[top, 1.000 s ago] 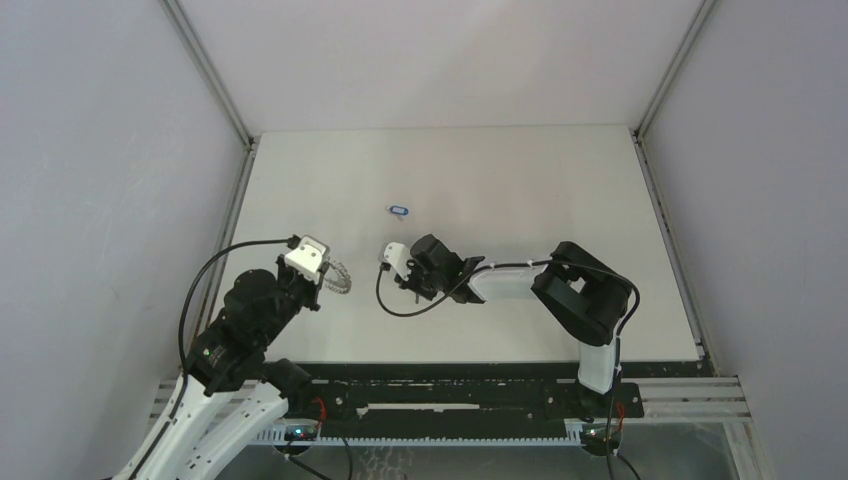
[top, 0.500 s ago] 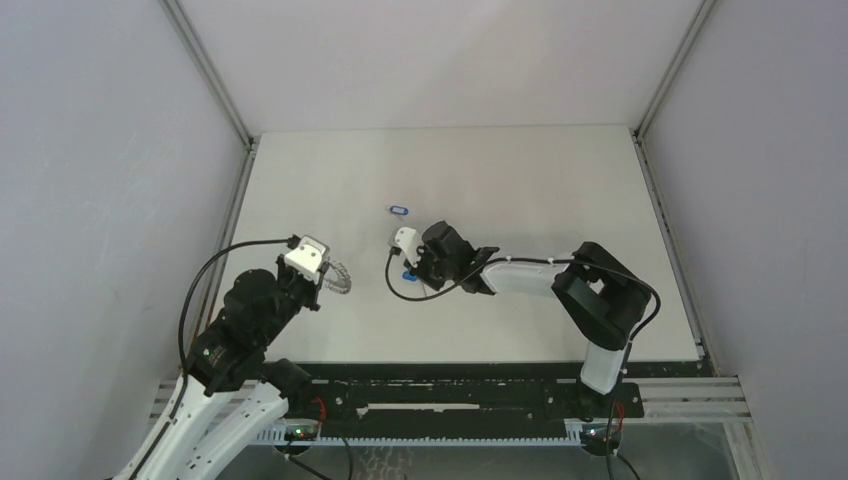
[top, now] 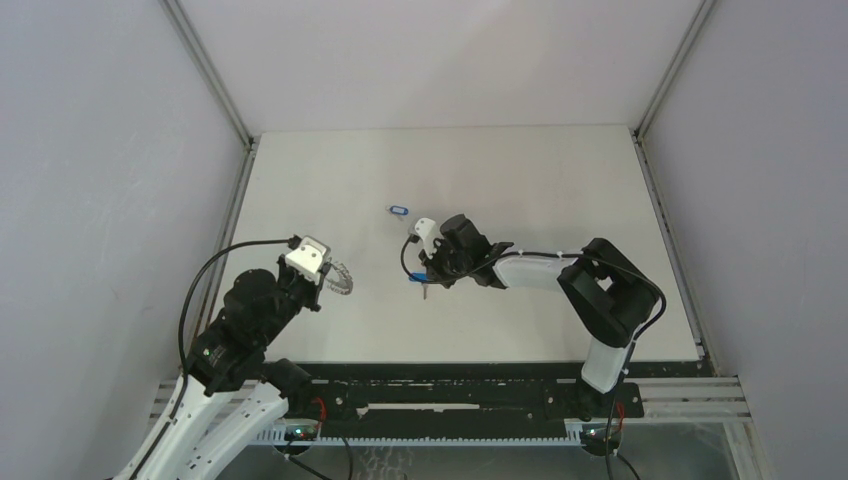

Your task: Put the keys on the keyring

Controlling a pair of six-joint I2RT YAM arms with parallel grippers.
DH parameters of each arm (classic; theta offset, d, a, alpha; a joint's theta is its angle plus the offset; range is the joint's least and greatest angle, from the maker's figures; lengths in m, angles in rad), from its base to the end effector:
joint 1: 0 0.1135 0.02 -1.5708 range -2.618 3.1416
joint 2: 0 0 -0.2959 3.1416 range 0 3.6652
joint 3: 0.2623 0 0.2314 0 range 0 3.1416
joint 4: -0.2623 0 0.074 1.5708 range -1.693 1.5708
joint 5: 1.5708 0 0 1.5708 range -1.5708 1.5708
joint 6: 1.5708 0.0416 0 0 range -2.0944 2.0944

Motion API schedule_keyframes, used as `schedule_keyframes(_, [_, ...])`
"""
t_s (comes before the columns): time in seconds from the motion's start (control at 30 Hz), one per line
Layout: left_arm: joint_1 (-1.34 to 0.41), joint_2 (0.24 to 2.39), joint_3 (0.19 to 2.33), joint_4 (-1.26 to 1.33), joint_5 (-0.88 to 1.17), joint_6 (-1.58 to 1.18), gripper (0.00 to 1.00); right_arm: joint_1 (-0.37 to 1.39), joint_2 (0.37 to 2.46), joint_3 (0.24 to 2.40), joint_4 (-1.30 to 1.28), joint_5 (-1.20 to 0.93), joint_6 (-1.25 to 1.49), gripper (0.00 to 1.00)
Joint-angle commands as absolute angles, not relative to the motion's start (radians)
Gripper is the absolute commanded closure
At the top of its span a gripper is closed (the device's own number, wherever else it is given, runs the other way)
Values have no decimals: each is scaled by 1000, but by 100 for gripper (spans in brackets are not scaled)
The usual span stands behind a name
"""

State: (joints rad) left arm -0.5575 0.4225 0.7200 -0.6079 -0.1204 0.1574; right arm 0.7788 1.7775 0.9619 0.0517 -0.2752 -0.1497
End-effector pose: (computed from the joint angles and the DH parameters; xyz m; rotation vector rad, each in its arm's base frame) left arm 0.0502 -0.0254 0.3225 0.5804 1.7903 -0.1615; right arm 0.2483 0.2609 0.2026 -1.1924 2.0667 0.6282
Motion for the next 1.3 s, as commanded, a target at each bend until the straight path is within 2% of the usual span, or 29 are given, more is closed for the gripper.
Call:
schedule_keyframes(0.0, [-548,423,714,-551,-104,141,100,768,1786,968,81,-276,-101,100])
schedule_keyframes(0.67, [-544,426,714,-551,-96,141,100,752,1822,982,38,-285,-94,92])
schedule_keyframes(0.93, [-541,432,716,-548,-89,140,100,752,1827,990,35,-288,-100,92])
schedule_keyframes(1.27, [-537,432,715,-549,-84,141,100,739,1839,1004,33,-308,-154,82])
